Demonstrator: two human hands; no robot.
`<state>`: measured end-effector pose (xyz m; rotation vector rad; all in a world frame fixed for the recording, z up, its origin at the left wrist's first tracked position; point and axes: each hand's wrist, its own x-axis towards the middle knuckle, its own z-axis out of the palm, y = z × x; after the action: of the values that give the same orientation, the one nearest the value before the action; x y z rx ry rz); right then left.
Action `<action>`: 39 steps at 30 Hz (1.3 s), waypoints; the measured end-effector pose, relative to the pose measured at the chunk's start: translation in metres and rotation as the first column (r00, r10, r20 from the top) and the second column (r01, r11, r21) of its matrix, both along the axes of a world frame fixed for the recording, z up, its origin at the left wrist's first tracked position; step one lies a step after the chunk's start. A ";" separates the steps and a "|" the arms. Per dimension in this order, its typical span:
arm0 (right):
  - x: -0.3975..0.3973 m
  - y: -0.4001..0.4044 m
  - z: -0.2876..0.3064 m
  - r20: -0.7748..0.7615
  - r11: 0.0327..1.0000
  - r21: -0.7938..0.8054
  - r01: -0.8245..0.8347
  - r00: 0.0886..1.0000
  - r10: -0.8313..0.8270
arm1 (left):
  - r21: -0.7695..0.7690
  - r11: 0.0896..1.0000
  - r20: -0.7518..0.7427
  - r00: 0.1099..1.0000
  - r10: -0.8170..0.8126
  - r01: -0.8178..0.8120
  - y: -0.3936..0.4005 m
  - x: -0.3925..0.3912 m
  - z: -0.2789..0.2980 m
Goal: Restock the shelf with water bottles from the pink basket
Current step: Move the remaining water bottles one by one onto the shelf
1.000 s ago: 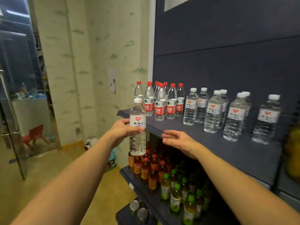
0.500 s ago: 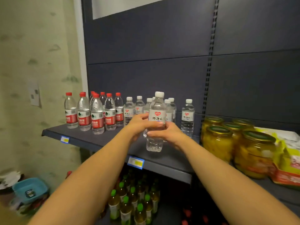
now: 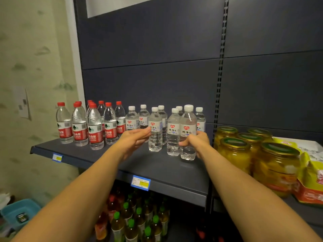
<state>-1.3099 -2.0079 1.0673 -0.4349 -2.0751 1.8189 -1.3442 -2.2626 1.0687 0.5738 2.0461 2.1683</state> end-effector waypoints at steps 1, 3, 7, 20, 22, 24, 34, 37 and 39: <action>-0.004 0.001 -0.001 0.010 0.999 -0.011 0.033 0.999 -0.033 | 0.004 1.000 0.020 1.000 0.024 -0.024 -0.006 -0.002 -0.002; -0.012 0.004 -0.003 0.013 0.996 -0.054 0.075 0.997 -0.074 | 0.006 0.999 0.051 0.998 0.043 -0.044 -0.016 -0.005 -0.004; -0.023 0.011 -0.008 0.036 0.992 -0.083 0.100 0.995 -0.097 | -0.011 0.998 0.067 0.995 0.070 -0.069 -0.029 -0.007 -0.005; -0.039 0.025 -0.023 0.074 0.981 -0.169 0.092 0.994 -0.081 | 0.036 0.996 0.182 0.981 0.068 -0.076 -0.042 -0.001 -0.012; -0.036 0.024 -0.021 0.073 0.983 -0.168 0.067 0.996 -0.056 | 0.040 0.996 0.186 0.980 0.075 -0.084 -0.043 0.001 -0.014; -0.032 0.021 -0.017 0.083 0.987 -0.155 0.050 0.996 -0.037 | 0.051 0.995 0.193 0.978 0.075 -0.086 -0.046 0.003 -0.015; -0.031 0.023 -0.013 0.189 0.994 -0.007 0.112 0.976 -0.108 | 0.100 0.992 0.183 0.982 0.056 -0.075 -0.061 0.005 -0.018; -0.033 0.022 -0.014 0.223 0.993 0.027 0.113 0.968 -0.116 | 0.106 0.991 0.175 0.983 0.057 -0.077 -0.065 0.006 -0.021; -0.032 0.018 -0.013 0.252 0.983 0.079 0.165 0.951 -0.180 | 0.119 0.988 0.168 0.983 0.075 -0.095 -0.069 0.007 -0.023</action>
<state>-1.3419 -1.9900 1.0546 -0.8502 -2.1706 1.6715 -1.3368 -2.3313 1.0455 0.3129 1.8929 2.3210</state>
